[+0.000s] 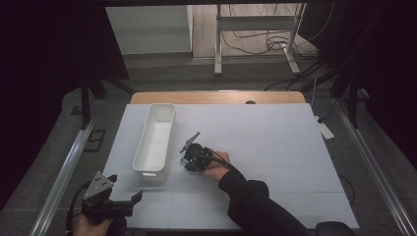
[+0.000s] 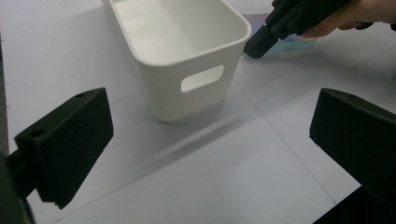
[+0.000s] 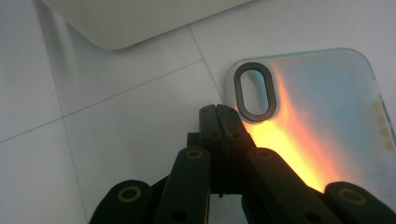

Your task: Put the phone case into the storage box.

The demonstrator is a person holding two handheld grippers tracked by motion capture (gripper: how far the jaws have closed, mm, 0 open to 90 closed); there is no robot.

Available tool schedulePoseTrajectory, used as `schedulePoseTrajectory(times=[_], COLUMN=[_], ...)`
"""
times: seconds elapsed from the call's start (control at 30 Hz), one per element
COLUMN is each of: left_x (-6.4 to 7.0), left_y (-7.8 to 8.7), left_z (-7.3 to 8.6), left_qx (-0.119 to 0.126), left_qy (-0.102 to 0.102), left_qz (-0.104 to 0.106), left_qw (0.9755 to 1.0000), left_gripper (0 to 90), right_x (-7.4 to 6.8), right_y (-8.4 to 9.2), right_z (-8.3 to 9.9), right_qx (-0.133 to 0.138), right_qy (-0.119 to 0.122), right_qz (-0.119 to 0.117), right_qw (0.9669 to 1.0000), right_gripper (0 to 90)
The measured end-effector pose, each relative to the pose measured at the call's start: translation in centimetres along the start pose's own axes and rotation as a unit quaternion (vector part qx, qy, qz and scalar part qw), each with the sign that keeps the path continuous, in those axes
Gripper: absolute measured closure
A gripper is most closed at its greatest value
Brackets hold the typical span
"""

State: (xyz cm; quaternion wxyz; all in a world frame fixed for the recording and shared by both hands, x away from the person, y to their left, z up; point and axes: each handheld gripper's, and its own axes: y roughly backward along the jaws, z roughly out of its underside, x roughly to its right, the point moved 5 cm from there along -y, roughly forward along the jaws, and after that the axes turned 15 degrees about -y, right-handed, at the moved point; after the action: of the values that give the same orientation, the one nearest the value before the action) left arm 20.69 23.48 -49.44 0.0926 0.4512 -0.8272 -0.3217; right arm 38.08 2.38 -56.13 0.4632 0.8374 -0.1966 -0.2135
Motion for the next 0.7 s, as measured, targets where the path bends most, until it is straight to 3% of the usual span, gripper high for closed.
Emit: schedulePoseTrajectory(times=[0.7], left_x=[0.1], left_y=[-0.1], left_z=[0.0], left_qx=[-0.004], left_qy=[-0.003], left_qz=[0.002], left_qw=[1.0], left_gripper=[0.2], right_x=[2.8], right_y=[0.2], right_z=[-0.7], right_qx=[0.014], right_qy=[-0.037], right_qz=[0.022], right_qw=[0.999], right_gripper=[89.1])
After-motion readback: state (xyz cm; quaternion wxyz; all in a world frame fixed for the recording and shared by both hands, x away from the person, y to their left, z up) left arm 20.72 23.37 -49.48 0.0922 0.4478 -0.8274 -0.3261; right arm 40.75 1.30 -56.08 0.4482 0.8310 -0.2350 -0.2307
